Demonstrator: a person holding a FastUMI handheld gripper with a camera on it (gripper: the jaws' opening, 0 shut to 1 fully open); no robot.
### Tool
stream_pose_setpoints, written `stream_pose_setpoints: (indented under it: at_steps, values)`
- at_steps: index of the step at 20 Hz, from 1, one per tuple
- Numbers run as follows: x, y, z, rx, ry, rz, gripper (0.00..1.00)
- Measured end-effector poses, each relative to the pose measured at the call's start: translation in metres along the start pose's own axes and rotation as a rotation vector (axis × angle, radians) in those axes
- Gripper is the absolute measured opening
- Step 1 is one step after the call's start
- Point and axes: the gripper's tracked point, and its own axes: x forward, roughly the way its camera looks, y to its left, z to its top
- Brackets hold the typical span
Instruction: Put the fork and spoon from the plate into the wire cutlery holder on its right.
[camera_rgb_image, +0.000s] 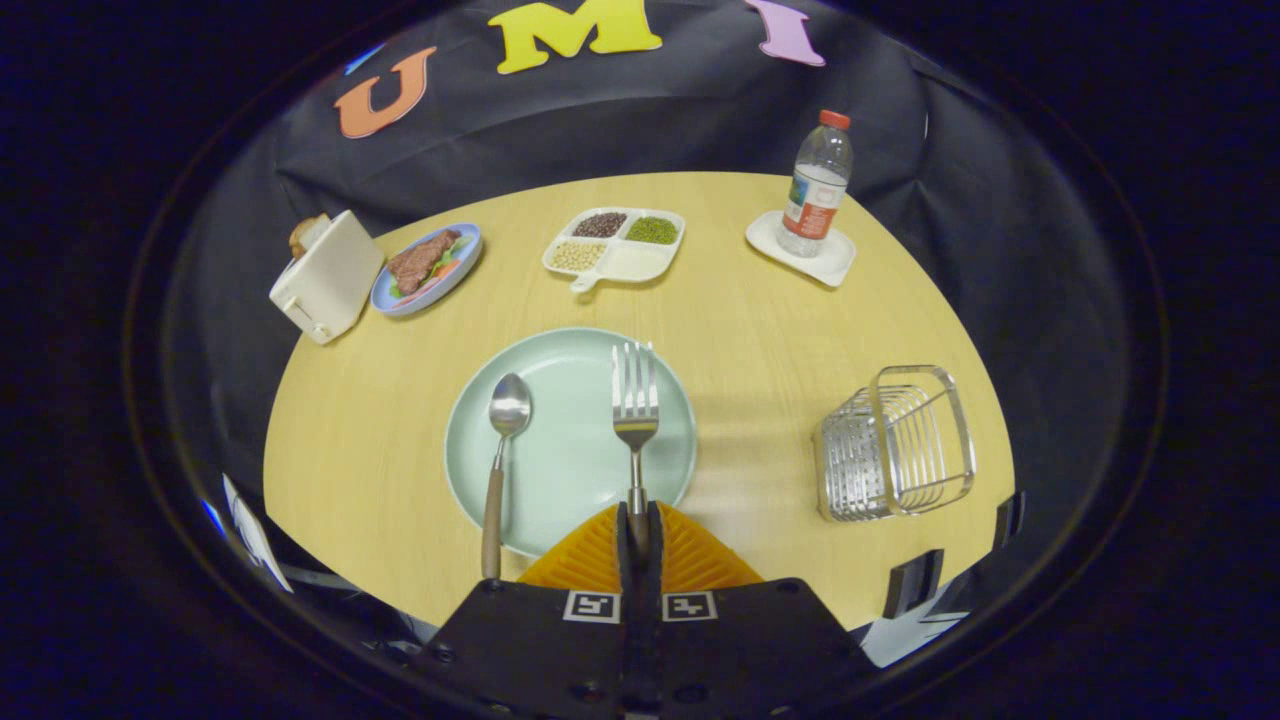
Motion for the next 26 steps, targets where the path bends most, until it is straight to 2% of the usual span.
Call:
stream_pose_setpoints:
  at_steps: [9, 20, 25, 26]
  values:
    - [-0.04, -0.092, -0.005, 0.074, -0.048, -0.069, 0.01]
    - [-0.05, -0.15, -0.023, 0.134, -0.011, -0.082, 0.01]
    - [-0.058, -0.149, -0.008, 0.127, -0.084, -0.065, 0.09]
    - [-0.059, -0.151, -0.005, 0.126, -0.103, -0.07, 0.14]
